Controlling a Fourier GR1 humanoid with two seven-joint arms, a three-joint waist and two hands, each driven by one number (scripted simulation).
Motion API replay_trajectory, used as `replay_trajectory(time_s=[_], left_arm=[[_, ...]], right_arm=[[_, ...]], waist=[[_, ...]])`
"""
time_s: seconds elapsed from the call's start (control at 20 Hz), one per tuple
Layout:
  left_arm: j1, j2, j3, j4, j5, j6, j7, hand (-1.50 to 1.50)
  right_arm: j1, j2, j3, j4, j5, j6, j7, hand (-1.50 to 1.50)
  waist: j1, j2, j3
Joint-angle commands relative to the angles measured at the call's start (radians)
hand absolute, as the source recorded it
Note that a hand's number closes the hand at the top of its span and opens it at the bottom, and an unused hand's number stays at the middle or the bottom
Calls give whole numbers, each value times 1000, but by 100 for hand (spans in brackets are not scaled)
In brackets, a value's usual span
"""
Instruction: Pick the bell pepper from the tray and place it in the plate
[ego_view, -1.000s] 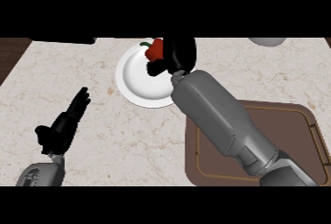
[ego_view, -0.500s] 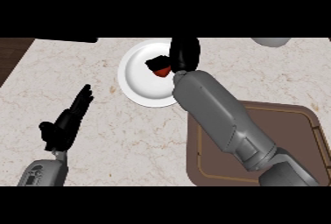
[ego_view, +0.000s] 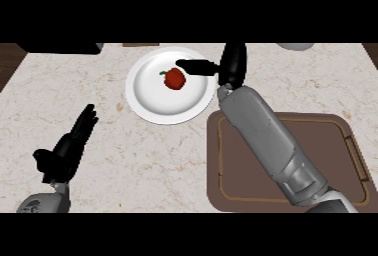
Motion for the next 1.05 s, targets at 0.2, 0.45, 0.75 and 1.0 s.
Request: replay_trajectory(time_s=[0.2,0.45,0.75,1.0], left_arm=[[75,-5,9,-87,-2,17,32,0],[61,25,36,-34,13,-33,7,0],[13,-11,49,38,-9,-16,-35,0],[49,9,58,-35,12,-51,25,0]], right_arm=[[311,-94,-75,-218,-130,231,-261,-150],[406,-174,-134,-182,-173,396,-427,-150],[474,-177,-128,-264,-112,434,-406,-150],[467,-222,-236,-101,-137,503,-592,-150]], waist=[[-39,-14,-1],[-35,-10,-1],[-36,-11,-2],[-29,-10,-1]])
